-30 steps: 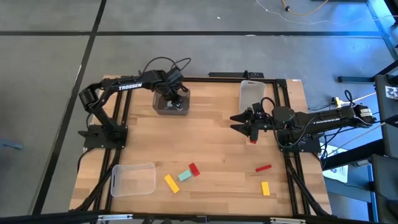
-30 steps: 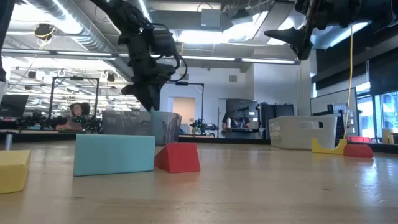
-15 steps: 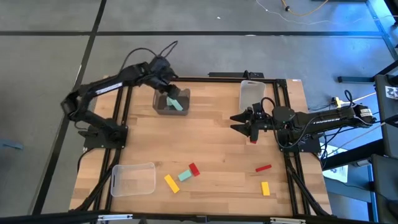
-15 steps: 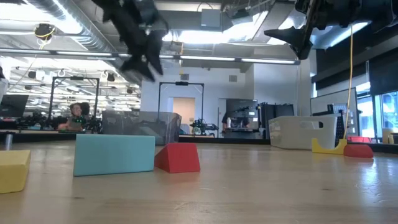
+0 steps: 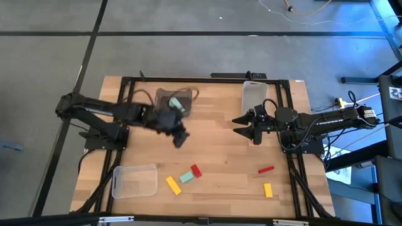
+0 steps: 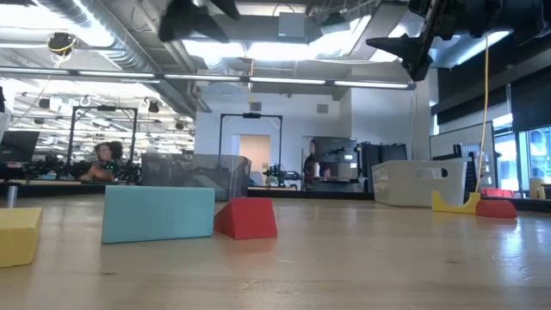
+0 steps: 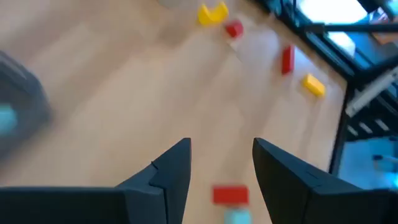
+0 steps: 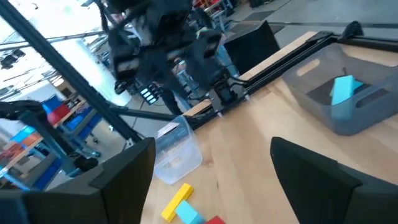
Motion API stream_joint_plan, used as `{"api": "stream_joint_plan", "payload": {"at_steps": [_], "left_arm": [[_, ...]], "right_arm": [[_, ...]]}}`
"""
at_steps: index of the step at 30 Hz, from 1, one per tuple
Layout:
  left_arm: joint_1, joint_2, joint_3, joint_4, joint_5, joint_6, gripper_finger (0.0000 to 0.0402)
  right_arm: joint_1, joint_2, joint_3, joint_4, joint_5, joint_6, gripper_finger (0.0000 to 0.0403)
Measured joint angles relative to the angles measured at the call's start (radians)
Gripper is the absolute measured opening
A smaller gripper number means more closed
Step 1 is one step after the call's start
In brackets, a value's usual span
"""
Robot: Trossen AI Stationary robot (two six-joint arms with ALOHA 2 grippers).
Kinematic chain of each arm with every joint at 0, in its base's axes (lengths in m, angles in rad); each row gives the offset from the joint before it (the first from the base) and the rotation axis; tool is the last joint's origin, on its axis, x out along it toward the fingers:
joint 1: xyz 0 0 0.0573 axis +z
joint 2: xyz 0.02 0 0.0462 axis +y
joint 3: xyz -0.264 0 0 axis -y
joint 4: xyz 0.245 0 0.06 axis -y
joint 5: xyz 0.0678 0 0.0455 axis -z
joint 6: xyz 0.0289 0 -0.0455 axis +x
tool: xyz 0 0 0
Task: Sort & place blocks by color
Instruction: Put the light blue block into the black bin
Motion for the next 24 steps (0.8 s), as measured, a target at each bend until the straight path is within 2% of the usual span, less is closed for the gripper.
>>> {"api": "stream_joint_plan", "payload": {"at_steps": [5,9,13,18,24], "left_arm": [[-0.142,0.025,0.000,0.013,0.007,-0.209,0.0164],[-0.224,0.053,0.000,0.031,0.064,-0.261,0.0170],[-0.287,0.091,0.001,0.062,0.077,-0.201,0.0185],[-0.333,0.174,0.002,0.131,0.074,-0.080,0.0208],[-0.353,0.304,0.002,0.143,0.076,0.014,0.0245]], "right_arm": [[0.000,-0.002,0.000,0.009,-0.077,0.005,0.0318],[0.000,-0.004,0.000,0.018,-0.127,0.042,0.0318],[0.007,-0.002,0.000,0.051,-0.158,0.131,0.0318],[0.055,-0.005,0.001,0.120,-0.149,0.208,0.0318],[0.138,-0.002,0.001,0.129,-0.001,0.236,0.0318]]}}
